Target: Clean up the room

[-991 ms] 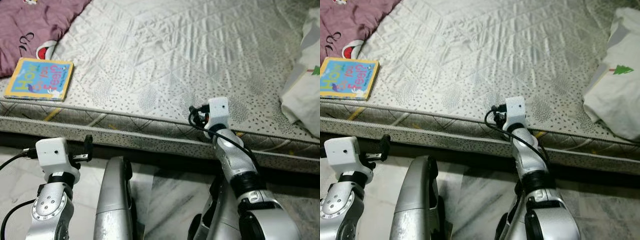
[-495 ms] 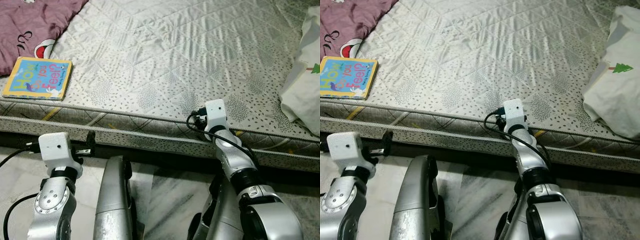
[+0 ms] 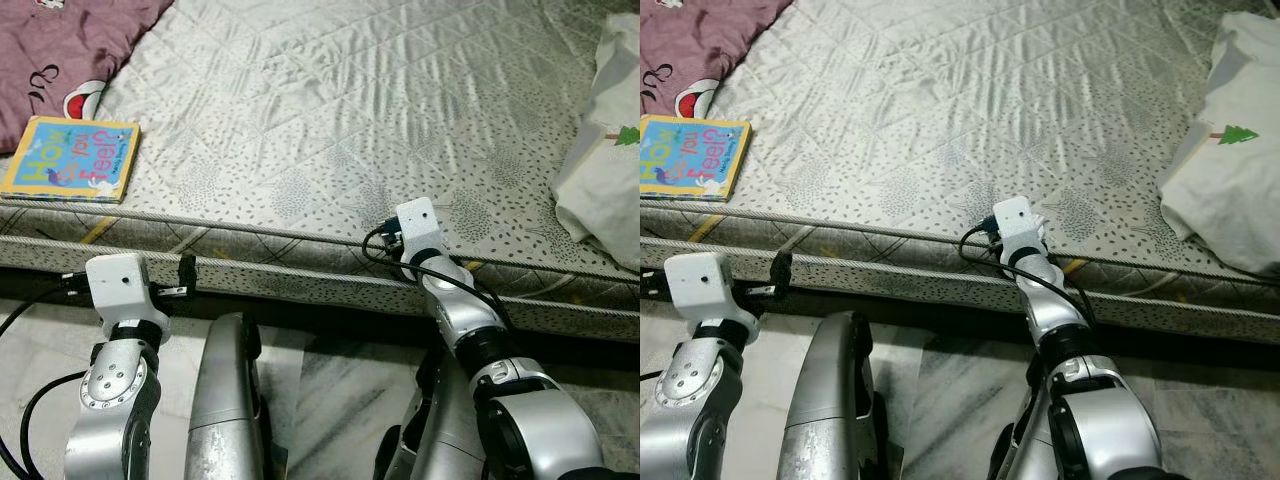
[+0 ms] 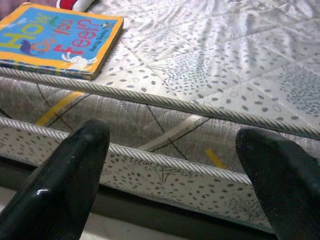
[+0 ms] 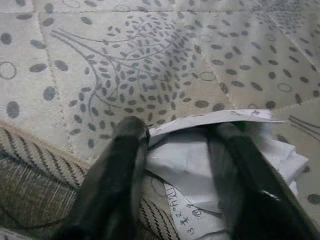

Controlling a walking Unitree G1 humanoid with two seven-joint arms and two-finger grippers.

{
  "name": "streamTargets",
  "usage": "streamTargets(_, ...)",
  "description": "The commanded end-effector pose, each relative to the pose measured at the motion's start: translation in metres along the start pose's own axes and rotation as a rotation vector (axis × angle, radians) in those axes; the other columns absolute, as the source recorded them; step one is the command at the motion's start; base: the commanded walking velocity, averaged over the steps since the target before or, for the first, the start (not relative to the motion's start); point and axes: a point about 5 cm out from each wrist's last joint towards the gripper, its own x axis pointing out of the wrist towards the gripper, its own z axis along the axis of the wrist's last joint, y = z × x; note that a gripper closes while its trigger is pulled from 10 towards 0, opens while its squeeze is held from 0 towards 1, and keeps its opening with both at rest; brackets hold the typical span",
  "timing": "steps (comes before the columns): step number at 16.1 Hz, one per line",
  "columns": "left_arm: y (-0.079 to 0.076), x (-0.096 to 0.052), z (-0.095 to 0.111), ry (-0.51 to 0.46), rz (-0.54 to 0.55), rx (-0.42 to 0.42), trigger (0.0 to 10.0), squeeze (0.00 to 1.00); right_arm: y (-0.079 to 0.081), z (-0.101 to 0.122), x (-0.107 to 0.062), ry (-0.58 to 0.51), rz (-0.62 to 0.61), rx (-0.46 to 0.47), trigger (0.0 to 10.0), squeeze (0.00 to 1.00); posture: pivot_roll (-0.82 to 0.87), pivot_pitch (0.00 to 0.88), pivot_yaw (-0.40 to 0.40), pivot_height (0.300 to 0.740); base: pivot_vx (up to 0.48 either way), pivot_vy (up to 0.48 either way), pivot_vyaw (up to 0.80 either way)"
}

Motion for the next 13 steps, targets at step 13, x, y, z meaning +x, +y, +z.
streamTargets(13,-0.01,0.017,-0.005,-0.013,-0.047,-0.006,10.0,0.0,0.015,-0.026,-0.003,0.107,0.086,0.031,0.0,0.0,0.16,0.101,-0.025,0.486,0.0,0.0,0.0)
